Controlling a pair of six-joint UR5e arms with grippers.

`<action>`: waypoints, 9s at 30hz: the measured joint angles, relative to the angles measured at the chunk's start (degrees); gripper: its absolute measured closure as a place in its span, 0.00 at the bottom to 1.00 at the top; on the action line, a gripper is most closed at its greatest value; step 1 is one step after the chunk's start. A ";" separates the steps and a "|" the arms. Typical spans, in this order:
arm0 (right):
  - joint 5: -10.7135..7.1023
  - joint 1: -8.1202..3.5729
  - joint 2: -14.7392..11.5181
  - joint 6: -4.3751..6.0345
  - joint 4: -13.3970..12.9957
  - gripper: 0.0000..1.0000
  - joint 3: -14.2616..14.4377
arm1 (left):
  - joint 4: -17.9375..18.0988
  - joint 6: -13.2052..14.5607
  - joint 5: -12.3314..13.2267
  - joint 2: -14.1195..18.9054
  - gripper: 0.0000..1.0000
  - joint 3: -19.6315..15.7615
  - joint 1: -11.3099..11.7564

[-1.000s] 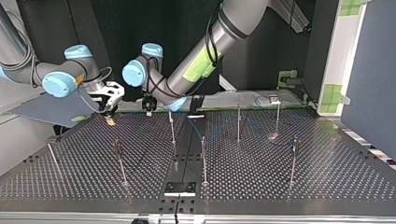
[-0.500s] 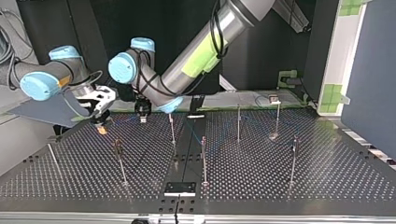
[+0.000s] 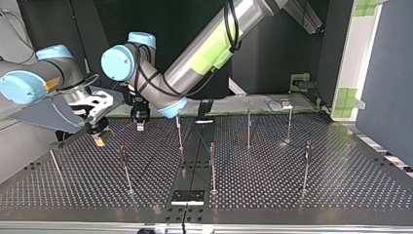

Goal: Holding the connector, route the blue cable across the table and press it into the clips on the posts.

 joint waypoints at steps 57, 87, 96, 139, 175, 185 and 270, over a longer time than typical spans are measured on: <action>-2.66 -0.07 -2.54 2.78 3.63 1.00 -6.53 | 7.53 0.90 6.28 2.60 1.00 0.06 4.73; -4.90 -3.07 -0.45 2.95 3.09 1.00 -10.24 | 8.75 0.80 12.34 2.41 1.00 0.53 9.24; -5.19 -3.28 0.10 2.82 3.06 1.00 -10.27 | 6.97 0.62 12.29 2.42 0.69 0.47 8.53; -6.07 -3.01 0.82 2.52 3.11 1.00 -10.26 | -8.76 0.63 1.93 5.35 0.00 -0.76 0.45; -6.08 -2.22 1.06 2.52 3.14 1.00 -10.25 | 1.66 -0.14 1.63 22.96 0.00 -18.38 1.85; -6.09 -1.84 1.13 2.52 3.15 1.00 -10.25 | 6.27 -4.64 1.62 27.81 0.00 -23.22 0.94; -5.91 -1.37 1.79 2.26 3.16 1.00 -10.23 | 49.99 -4.43 2.99 31.68 0.00 -66.96 0.86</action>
